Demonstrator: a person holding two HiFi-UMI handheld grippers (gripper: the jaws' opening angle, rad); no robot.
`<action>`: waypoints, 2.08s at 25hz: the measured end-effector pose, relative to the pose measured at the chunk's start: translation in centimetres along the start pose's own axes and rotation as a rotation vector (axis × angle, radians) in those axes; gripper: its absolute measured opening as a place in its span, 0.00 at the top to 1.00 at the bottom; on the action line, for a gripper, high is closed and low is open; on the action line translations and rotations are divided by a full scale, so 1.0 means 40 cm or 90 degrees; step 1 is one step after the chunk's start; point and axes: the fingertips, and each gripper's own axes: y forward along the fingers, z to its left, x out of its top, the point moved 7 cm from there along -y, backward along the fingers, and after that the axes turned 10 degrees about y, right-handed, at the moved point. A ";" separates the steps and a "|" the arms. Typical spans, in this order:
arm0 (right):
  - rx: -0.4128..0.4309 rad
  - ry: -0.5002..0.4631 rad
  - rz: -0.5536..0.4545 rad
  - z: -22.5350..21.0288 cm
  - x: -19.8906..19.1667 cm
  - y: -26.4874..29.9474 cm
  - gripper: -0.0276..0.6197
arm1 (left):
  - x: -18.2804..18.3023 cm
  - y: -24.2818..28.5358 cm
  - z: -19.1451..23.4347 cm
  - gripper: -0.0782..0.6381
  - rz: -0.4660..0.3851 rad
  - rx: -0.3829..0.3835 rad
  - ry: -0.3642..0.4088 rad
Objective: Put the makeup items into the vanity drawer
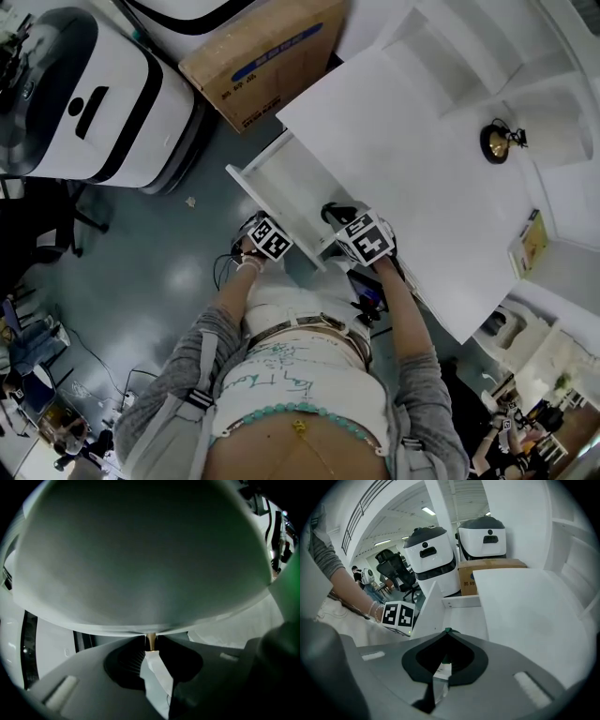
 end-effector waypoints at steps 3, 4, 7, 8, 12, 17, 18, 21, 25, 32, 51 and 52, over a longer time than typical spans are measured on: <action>0.001 -0.006 0.011 -0.001 -0.002 0.023 0.91 | 0.003 0.002 0.002 0.76 0.000 0.000 0.001; 0.000 -0.009 0.015 -0.001 -0.002 0.032 0.91 | 0.002 0.003 0.002 0.76 0.000 0.000 0.001; 0.005 -0.008 0.023 -0.001 -0.003 0.057 0.91 | -0.001 0.002 0.001 0.76 0.001 0.001 0.000; 0.006 -0.009 0.026 -0.003 -0.005 0.064 0.91 | 0.001 0.002 0.000 0.76 0.000 0.002 -0.001; 0.008 -0.015 0.041 -0.006 -0.009 0.092 0.91 | 0.005 0.004 -0.001 0.76 -0.002 0.003 -0.001; 0.012 -0.028 0.067 -0.005 -0.018 0.130 0.91 | 0.006 0.001 -0.001 0.76 -0.002 0.004 -0.002; 0.013 -0.032 0.072 -0.006 -0.019 0.139 0.91 | 0.006 0.000 -0.001 0.76 -0.002 0.004 -0.003; 0.015 -0.038 0.082 -0.008 -0.020 0.160 0.91 | 0.006 -0.001 -0.001 0.76 -0.003 0.001 -0.003; 0.016 -0.042 0.096 -0.010 -0.022 0.183 0.91 | 0.003 0.000 0.000 0.76 -0.004 0.002 -0.007; 0.019 -0.052 0.111 -0.008 -0.031 0.232 0.91 | 0.004 0.002 0.001 0.76 -0.005 -0.002 -0.006; 0.026 -0.053 0.138 -0.039 -0.050 0.342 0.92 | 0.004 0.002 0.001 0.76 -0.003 -0.007 -0.005; 0.026 -0.055 0.141 -0.039 -0.050 0.345 0.92 | 0.004 0.002 0.001 0.76 -0.003 -0.007 -0.005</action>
